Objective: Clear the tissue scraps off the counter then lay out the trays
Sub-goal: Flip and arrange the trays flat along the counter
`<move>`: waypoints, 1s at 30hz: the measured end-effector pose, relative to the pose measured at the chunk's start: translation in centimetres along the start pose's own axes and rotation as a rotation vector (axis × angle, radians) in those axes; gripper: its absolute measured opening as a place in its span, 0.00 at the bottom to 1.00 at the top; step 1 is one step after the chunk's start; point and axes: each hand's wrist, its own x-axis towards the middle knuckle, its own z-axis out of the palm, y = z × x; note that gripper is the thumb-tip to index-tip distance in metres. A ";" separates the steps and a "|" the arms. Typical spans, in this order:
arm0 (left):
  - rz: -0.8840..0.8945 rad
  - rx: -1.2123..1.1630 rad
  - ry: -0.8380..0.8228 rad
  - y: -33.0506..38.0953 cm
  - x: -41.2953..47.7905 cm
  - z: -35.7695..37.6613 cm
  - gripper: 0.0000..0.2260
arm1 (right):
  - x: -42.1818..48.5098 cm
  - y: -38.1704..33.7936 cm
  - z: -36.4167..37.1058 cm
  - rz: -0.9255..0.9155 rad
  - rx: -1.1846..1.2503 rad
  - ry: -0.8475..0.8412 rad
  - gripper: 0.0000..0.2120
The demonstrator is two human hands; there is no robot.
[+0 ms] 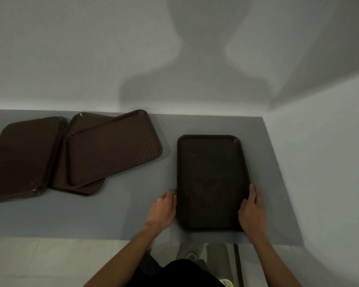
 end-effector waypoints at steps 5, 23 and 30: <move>0.024 -0.034 0.150 -5.6 1.4 -7.1 0.16 | -1.9 -9.2 0.4 -0.023 0.141 0.091 0.21; -0.311 -0.159 0.198 -32.0 6.7 -27.6 0.19 | -8.1 -40.4 17.2 0.392 0.747 -0.415 0.07; -0.398 -0.296 0.089 -32.5 8.1 -26.9 0.25 | -6.8 -47.0 20.0 0.595 0.878 -0.428 0.14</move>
